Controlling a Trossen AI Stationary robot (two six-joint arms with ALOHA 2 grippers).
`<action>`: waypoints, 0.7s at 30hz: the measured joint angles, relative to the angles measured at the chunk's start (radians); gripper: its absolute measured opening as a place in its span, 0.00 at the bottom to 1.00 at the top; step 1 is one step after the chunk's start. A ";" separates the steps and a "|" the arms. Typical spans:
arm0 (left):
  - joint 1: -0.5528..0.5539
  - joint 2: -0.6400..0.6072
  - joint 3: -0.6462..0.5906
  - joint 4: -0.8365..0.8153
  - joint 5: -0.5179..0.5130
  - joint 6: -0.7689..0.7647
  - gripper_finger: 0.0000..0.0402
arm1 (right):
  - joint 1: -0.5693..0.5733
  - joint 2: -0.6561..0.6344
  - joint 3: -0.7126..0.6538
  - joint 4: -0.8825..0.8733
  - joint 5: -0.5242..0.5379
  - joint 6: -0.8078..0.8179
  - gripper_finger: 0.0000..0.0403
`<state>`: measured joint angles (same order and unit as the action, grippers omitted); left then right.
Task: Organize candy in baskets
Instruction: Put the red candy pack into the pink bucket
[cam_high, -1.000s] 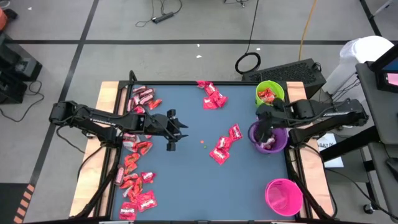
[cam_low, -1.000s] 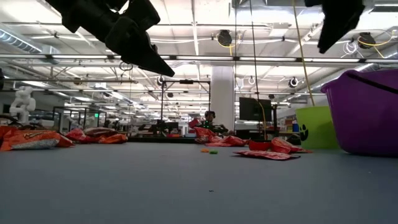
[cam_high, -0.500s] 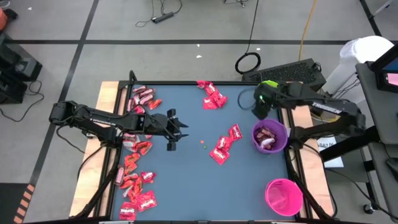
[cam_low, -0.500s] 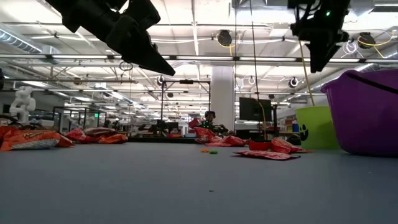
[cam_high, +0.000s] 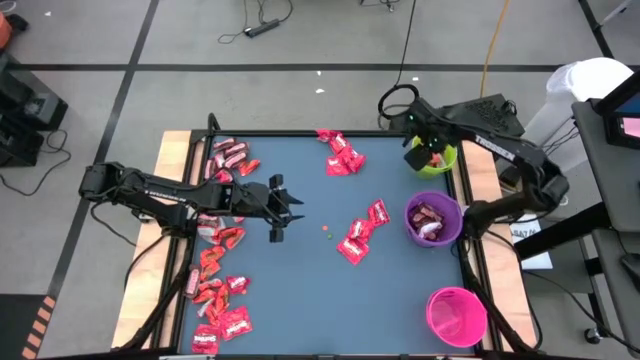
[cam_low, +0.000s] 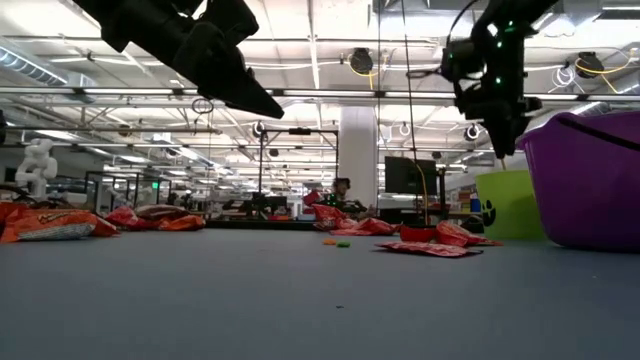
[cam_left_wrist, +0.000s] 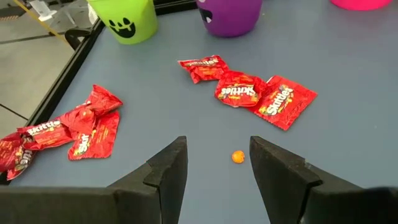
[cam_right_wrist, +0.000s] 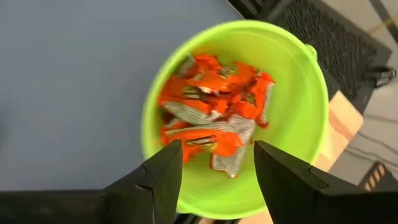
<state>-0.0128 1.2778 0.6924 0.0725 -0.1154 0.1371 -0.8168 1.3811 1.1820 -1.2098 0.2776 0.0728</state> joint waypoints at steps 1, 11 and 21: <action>0.000 0.000 0.000 0.000 0.000 0.000 0.45 | -0.016 0.008 0.000 0.000 -0.012 -0.007 0.46; 0.000 0.000 0.000 -0.003 0.000 0.000 0.45 | -0.091 -0.001 0.000 0.002 -0.073 -0.032 0.46; 0.000 0.000 0.000 -0.002 0.001 0.001 0.45 | -0.092 -0.001 0.000 0.004 -0.071 -0.056 0.46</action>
<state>-0.0128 1.2778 0.6926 0.0700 -0.1146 0.1380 -0.9087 1.3797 1.1820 -1.2056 0.2062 0.0172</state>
